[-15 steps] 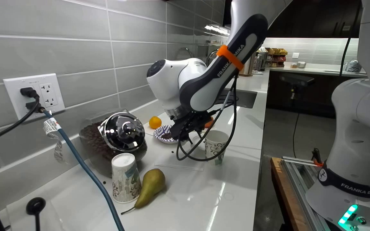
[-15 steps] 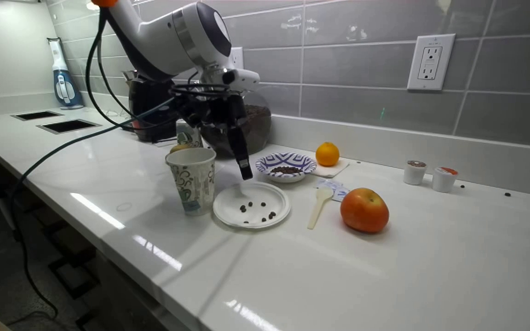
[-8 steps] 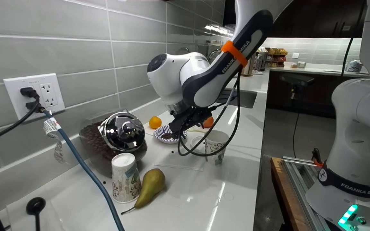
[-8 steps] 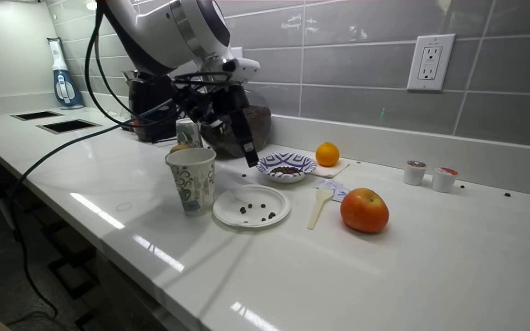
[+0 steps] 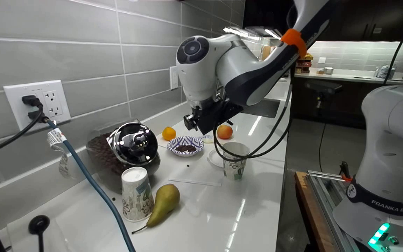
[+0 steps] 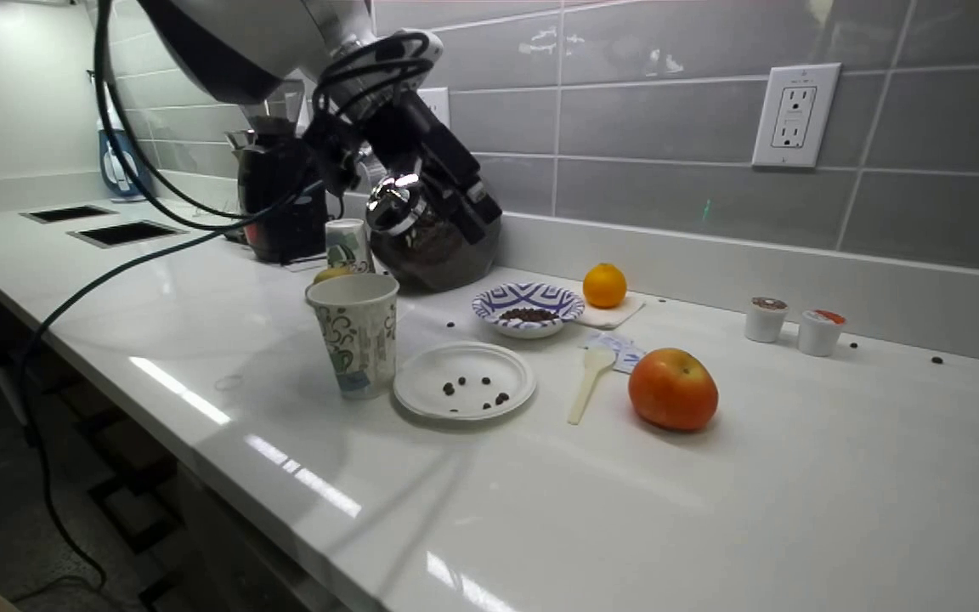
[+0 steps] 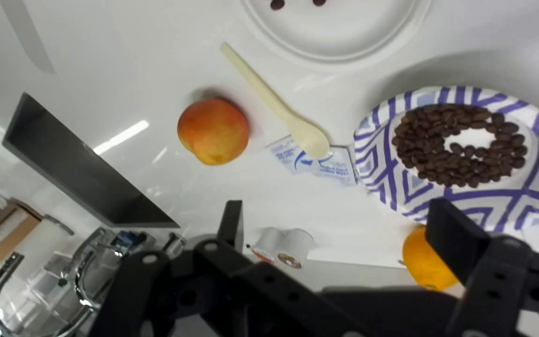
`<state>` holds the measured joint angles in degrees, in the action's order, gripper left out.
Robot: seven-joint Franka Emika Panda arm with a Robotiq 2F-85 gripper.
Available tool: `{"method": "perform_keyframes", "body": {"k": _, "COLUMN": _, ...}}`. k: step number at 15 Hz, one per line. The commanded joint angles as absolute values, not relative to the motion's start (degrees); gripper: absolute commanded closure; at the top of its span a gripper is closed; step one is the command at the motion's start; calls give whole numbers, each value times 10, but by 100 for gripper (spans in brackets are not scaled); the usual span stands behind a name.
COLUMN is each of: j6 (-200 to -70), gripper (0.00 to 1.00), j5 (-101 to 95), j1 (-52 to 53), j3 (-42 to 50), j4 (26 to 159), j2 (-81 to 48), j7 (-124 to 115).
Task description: Move the bowl backwards, then move the white plate to the left
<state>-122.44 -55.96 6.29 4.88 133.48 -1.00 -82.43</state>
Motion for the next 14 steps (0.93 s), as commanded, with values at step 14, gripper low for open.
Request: {"method": "perform_keyframes", "body": {"k": 14, "j6": -1409, "gripper": 0, "j5": -711, "j1": 39, "j3": -5, "j4": 1547, "j2": 304, "j7": -846}}
